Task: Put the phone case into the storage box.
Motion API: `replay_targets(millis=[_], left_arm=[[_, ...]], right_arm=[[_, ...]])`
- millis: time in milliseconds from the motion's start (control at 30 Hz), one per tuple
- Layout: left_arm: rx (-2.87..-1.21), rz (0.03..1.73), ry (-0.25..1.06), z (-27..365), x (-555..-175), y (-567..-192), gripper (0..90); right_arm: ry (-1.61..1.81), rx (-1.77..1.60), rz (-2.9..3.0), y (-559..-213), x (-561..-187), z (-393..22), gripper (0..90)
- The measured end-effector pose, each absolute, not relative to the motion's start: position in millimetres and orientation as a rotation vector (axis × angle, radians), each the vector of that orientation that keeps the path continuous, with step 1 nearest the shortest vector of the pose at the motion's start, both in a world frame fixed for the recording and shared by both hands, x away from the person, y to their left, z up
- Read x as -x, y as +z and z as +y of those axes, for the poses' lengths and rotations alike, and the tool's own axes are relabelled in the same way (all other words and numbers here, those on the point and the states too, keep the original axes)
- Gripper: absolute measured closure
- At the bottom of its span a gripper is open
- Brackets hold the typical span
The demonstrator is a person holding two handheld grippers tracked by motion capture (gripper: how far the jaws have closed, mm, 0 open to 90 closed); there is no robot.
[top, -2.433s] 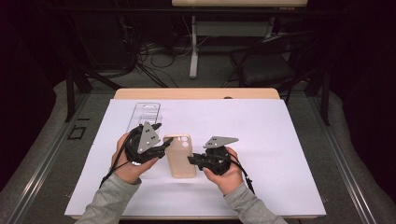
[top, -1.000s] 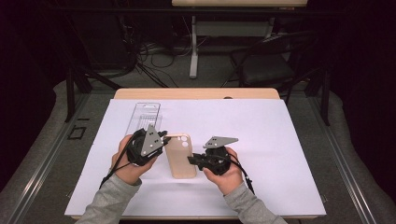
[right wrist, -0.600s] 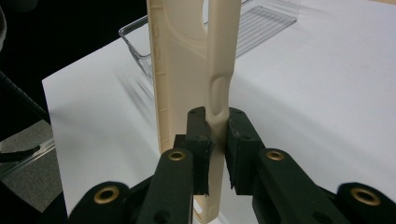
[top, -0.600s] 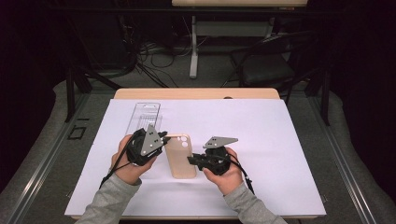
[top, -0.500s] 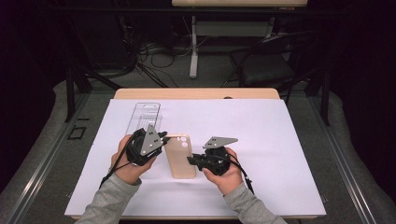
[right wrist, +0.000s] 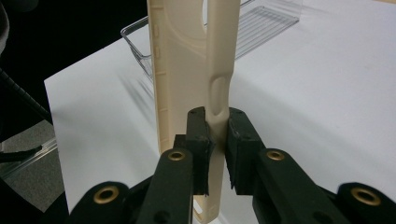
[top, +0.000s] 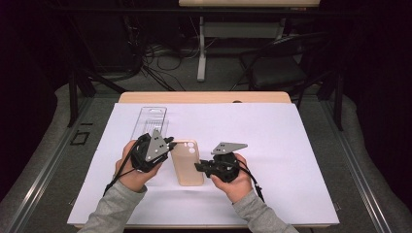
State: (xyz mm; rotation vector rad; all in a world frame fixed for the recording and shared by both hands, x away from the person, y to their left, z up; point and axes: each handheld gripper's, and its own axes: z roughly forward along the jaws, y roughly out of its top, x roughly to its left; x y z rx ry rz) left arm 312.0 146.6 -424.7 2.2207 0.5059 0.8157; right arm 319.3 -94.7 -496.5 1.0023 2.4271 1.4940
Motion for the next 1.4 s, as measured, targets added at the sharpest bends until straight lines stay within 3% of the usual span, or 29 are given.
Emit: replay_targets(millis=[1000,1167,1400], left_arm=[[-2.217,0.517,0.801,147.2,-312.8,-424.9,79.6],[-2.221,0.523,0.8,147.9,-313.5,-425.6,79.7],[-2.221,0.532,0.809,150.5,-315.7,-426.1,79.7]], right_arm=[[1.518,-1.028,2.428,-497.7,-320.9,-95.7,79.5],[1.527,-1.026,2.43,-498.1,-321.3,-95.8,77.5],[1.545,-1.029,2.425,-496.9,-322.1,-97.1,67.9]])
